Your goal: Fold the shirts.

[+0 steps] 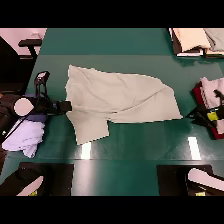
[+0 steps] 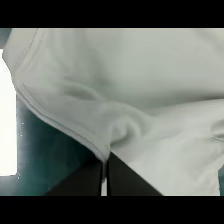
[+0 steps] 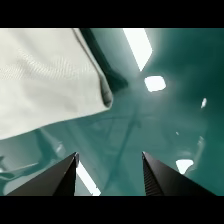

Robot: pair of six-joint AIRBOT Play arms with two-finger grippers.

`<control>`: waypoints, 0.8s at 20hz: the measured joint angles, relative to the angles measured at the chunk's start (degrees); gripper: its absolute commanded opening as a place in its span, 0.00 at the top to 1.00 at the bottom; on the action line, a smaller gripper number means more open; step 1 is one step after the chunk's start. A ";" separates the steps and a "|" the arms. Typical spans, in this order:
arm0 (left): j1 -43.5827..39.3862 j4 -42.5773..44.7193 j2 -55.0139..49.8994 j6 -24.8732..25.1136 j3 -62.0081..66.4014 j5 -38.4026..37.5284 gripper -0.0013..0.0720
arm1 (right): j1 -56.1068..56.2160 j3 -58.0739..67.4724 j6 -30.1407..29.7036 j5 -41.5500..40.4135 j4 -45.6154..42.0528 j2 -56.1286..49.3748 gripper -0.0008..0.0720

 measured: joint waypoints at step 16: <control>0.00 -5.25 0.79 1.27 2.51 0.48 0.95 | 12.00 -3.65 -0.07 -18.23 3.45 -2.01 0.97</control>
